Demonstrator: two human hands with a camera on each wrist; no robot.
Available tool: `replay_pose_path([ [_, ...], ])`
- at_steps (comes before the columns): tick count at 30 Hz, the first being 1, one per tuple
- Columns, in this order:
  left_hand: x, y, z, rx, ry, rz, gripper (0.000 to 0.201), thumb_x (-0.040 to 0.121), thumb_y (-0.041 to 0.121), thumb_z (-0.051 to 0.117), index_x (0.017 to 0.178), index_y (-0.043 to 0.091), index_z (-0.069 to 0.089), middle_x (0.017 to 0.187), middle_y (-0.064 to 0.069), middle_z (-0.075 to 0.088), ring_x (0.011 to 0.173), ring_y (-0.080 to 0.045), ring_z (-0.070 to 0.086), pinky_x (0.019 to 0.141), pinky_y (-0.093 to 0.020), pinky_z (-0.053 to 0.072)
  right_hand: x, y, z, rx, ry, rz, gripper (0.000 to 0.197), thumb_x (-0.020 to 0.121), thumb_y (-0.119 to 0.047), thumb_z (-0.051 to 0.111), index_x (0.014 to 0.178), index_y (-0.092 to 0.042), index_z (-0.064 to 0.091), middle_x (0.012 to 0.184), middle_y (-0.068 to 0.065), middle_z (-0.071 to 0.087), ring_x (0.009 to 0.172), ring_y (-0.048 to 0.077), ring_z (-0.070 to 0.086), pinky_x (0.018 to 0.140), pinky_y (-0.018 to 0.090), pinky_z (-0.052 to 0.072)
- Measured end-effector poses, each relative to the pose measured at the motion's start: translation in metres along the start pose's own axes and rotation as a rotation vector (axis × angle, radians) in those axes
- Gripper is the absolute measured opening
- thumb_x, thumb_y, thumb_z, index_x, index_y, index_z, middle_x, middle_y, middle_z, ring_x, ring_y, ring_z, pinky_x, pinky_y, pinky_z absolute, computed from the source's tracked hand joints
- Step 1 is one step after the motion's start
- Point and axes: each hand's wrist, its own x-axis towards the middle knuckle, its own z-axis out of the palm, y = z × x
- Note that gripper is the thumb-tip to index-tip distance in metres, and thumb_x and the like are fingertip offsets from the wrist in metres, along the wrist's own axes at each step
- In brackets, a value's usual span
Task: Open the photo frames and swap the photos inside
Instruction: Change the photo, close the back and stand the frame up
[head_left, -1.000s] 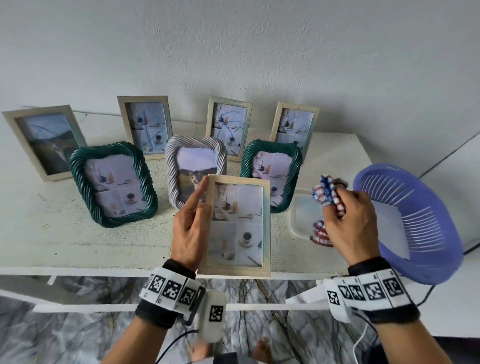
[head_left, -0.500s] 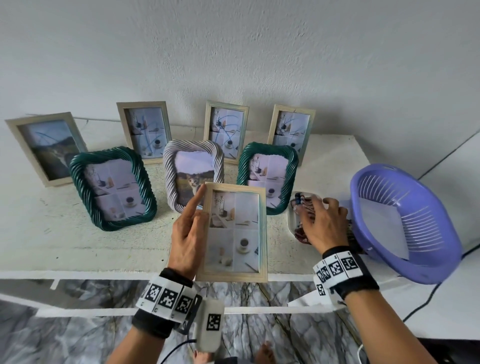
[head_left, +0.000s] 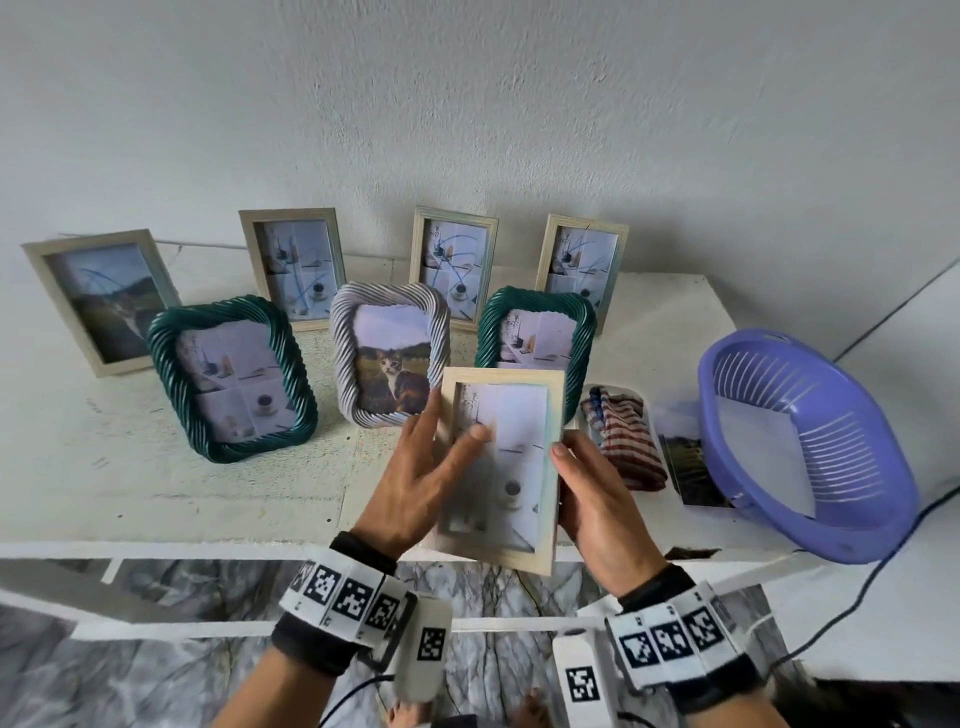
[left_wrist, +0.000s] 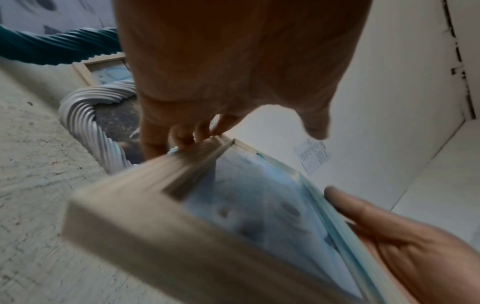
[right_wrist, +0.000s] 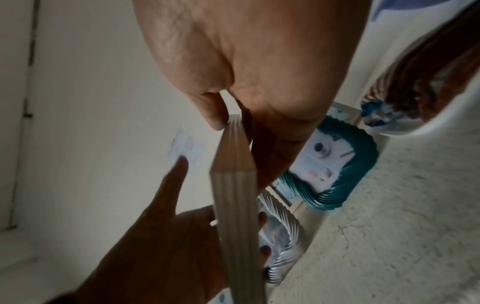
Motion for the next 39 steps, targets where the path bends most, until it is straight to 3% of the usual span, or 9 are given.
replay_pose_path([
  [3,-0.001,0.009,0.008,0.066,-0.098,-0.043,0.127,0.054,0.093,0.055,0.153,0.028,0.007,0.151,0.006,0.031,0.126,-0.002,0.048,0.105,-0.03,0.044,-0.002,-0.018,0.01,0.059,-0.01,0.027,0.031,0.104,-0.023,0.037,0.118,-0.004,0.057,0.112,-0.004,0.068,0.118,0.02,0.059,0.096,0.032,0.051],
  [6,-0.004,0.018,0.011,-0.113,-0.164,-0.02,0.084,0.056,0.082,0.063,0.125,0.047,0.03,0.114,0.029,0.056,0.1,0.018,0.057,0.082,-0.013,0.052,-0.006,-0.033,0.018,0.15,-0.102,0.017,0.036,0.099,-0.02,0.038,0.122,-0.003,0.059,0.116,0.008,0.069,0.109,0.021,0.065,0.085,0.028,0.055],
  [12,-0.009,0.021,0.005,-0.392,-0.185,-0.178,0.1,0.059,0.085,0.064,0.131,0.016,0.055,0.127,-0.009,0.065,0.122,-0.027,0.058,0.1,-0.06,0.044,-0.013,-0.033,0.027,-0.112,-0.186,-0.077,0.046,0.094,-0.015,0.062,0.136,-0.026,0.049,0.119,-0.009,0.061,0.107,0.016,0.062,0.082,0.024,0.053],
  [18,-0.01,0.018,0.004,-0.34,-0.157,-0.165,0.094,0.052,0.084,0.067,0.125,0.026,0.057,0.117,0.001,0.07,0.115,-0.018,0.063,0.088,-0.048,0.055,-0.016,-0.035,0.029,-0.185,-0.122,-0.086,0.044,0.089,-0.023,0.068,0.129,-0.034,0.053,0.106,-0.012,0.063,0.093,0.017,0.064,0.08,0.031,0.055],
  [24,-0.012,0.019,-0.007,-0.265,-0.197,-0.163,0.065,0.063,0.073,0.058,0.115,0.035,0.059,0.11,0.012,0.07,0.108,-0.009,0.065,0.082,-0.045,0.056,-0.012,-0.035,0.018,-0.579,-0.027,-0.226,0.036,0.084,-0.031,0.064,0.12,-0.033,0.066,0.093,-0.007,0.062,0.081,0.01,0.06,0.068,0.026,0.051],
  [29,-0.012,0.019,-0.01,-0.252,-0.187,-0.157,0.078,0.059,0.076,0.06,0.121,0.03,0.054,0.113,0.009,0.068,0.105,-0.004,0.065,0.078,-0.038,0.053,-0.016,-0.035,0.029,-0.962,0.053,-0.218,0.027,0.092,-0.036,0.052,0.115,-0.032,0.065,0.068,-0.01,0.068,0.054,0.007,0.06,0.054,0.032,0.051],
  [32,-0.013,0.029,-0.008,-0.219,-0.166,-0.075,0.077,0.06,0.073,0.067,0.125,0.038,0.046,0.116,0.013,0.063,0.099,0.012,0.06,0.082,-0.02,0.051,-0.019,-0.039,0.036,-0.567,0.119,-0.155,0.018,0.097,-0.02,0.054,0.107,-0.02,0.068,0.068,-0.016,0.066,0.057,0.002,0.061,0.053,0.021,0.047],
  [35,-0.015,0.039,-0.009,-0.105,-0.113,0.063,0.06,0.069,0.061,0.073,0.115,0.052,0.034,0.108,0.04,0.05,0.098,0.03,0.049,0.077,0.003,0.04,-0.018,-0.057,0.036,-0.002,0.07,0.217,0.044,0.098,-0.052,0.044,0.105,-0.021,0.074,0.096,-0.003,0.075,0.092,0.014,0.07,0.083,0.039,0.053],
  [39,-0.009,0.029,-0.01,0.038,-0.089,0.153,0.114,0.06,0.091,0.051,0.153,0.037,0.013,0.156,0.02,0.024,0.141,0.001,0.029,0.116,-0.034,0.032,-0.005,-0.08,0.013,0.405,0.077,0.466,0.07,0.089,-0.067,0.032,0.115,-0.015,0.07,0.114,0.015,0.07,0.11,0.032,0.065,0.1,0.05,0.046],
])
